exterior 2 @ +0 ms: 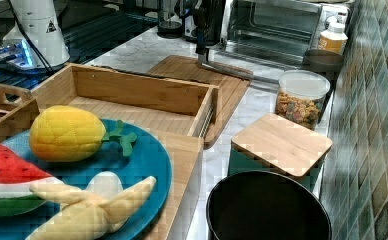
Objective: Close the drawer.
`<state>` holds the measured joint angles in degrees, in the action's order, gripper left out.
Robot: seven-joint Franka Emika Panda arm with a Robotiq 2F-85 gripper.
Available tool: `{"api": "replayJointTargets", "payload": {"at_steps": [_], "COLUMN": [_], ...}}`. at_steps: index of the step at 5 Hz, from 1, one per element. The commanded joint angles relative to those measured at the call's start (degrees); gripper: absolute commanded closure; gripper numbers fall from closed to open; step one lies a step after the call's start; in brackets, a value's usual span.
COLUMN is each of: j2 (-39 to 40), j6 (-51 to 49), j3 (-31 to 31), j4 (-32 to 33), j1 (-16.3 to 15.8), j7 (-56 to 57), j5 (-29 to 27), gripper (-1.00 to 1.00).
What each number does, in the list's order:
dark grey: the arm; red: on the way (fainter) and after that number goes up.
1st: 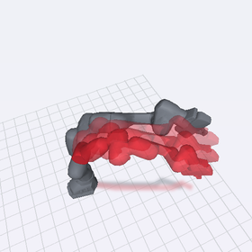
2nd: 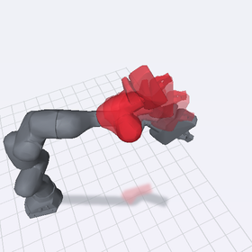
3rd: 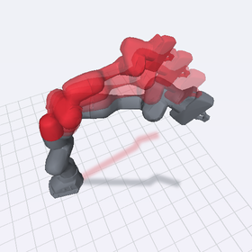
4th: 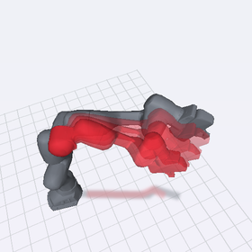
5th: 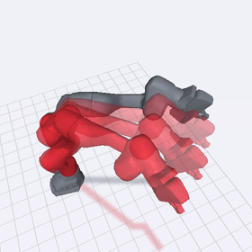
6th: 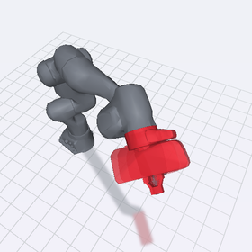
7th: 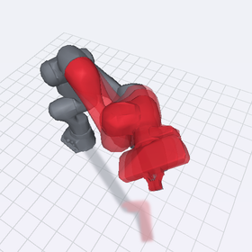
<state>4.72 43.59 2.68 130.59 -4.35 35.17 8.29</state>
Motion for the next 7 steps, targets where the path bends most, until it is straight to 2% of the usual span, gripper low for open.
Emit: {"api": "replayJointTargets", "payload": {"at_steps": [1, 2, 3, 4, 6, 7], "j2": [-1.1, -1.44, -1.72, -0.49, -2.78, -2.74], "j6": [1.79, 1.29, 3.38, 6.33, 3.73, 5.03], "j3": [-3.08, -4.39, -4.85, -7.41, -11.91, -15.92], "j4": [5.65, 6.13, 7.55, 8.42, 8.46, 6.89], "j1": [2.55, 2.81, 4.9, 5.59, 7.92, 9.99], "j7": [1.51, -0.21, -0.17, 2.88, 3.82, 2.5], "j5": [4.99, 8.54, 11.41, 10.74, 15.01, 21.56], "gripper": [1.0, 1.0, 1.0, 1.0, 1.0, 1.0]}}
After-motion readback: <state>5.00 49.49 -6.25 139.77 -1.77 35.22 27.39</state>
